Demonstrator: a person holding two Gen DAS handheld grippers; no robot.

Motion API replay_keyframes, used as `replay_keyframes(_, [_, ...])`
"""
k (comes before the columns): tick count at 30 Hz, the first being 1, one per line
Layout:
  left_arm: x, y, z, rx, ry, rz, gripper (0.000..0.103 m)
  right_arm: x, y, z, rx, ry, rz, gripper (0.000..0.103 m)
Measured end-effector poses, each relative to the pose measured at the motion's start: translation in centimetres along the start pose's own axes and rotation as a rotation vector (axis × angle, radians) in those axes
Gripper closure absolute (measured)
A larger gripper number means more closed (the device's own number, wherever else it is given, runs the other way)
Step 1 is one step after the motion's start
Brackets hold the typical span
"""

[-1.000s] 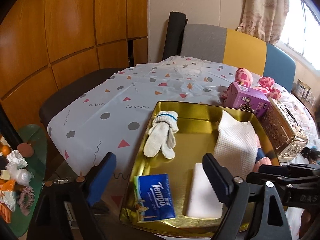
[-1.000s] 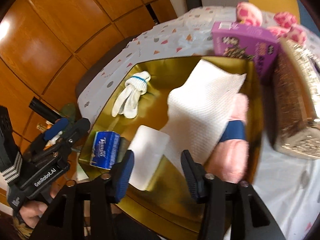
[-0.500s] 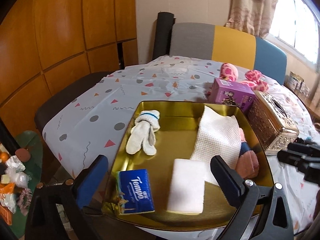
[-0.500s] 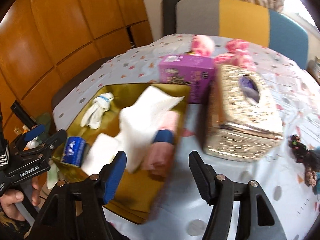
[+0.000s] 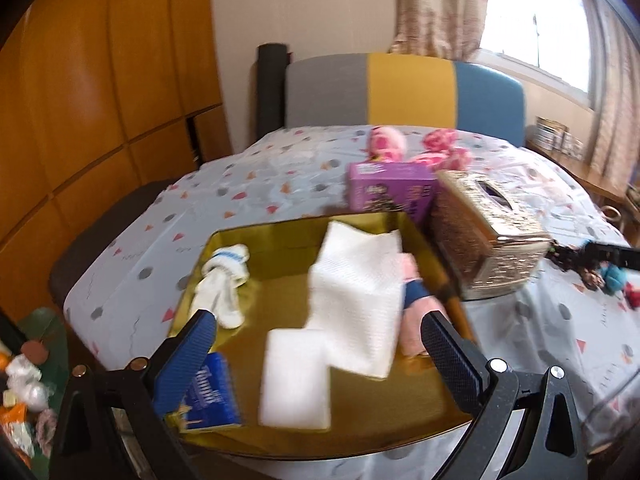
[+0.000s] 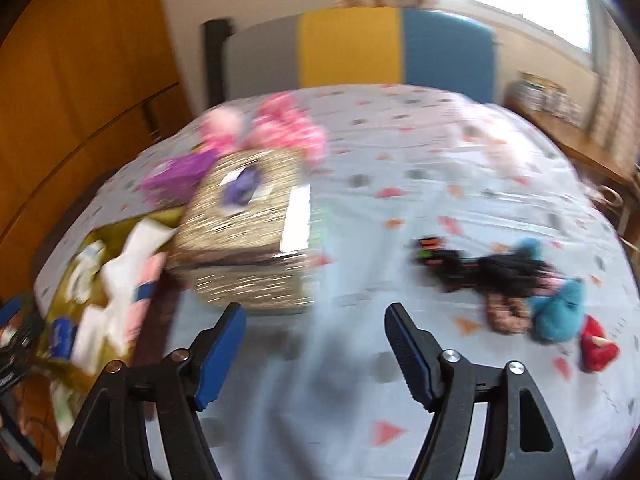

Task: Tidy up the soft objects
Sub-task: 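Move both tools back toward the blue plush and brown scrunchie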

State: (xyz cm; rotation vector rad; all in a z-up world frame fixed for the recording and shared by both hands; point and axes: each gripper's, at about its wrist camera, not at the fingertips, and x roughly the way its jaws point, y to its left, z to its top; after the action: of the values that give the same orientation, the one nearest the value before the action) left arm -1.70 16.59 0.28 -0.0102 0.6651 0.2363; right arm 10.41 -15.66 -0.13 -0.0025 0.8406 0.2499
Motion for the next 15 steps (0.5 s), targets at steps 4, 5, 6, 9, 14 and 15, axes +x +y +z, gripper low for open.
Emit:
replay_keyframes(4, [-0.5, -2.4, 0.4, 0.038, -0.031, -0.095, 0.000, -1.3, -6.1, 0.0, 0.131, -0.057, -0.118, 0.022])
replay_keyframes(5, [-0.7, -2.9, 0.4, 0.044, -0.039, -0.117, 0.000, -1.6, -7.5, 0.0, 0.167, -0.070, -0.150, 0.020])
replay_keyframes(6, [-1.0, -3.6, 0.5, 0.057, -0.052, -0.148, 0.000, -1.9, -9.2, -0.2, 0.215, -0.091, -0.193, 0.020])
replay_keyframes(9, [-1.8, -5.7, 0.6, 0.098, -0.080, -0.244, 0.000, -2.8, -13.9, -0.9, 0.366, -0.137, -0.281, 0.020])
replay_keyframes(14, [-1.0, -10.0, 0.7, 0.193, 0.032, -0.413, 0.000, -4.2, -19.5, -3.0, 0.634, -0.193, -0.346, 0.020])
replay_keyframes(15, [-0.9, -10.8, 0.6, 0.204, 0.045, -0.439, 0.000, -4.4, -20.3, -3.4, 0.679, -0.199, -0.341, 0.020])
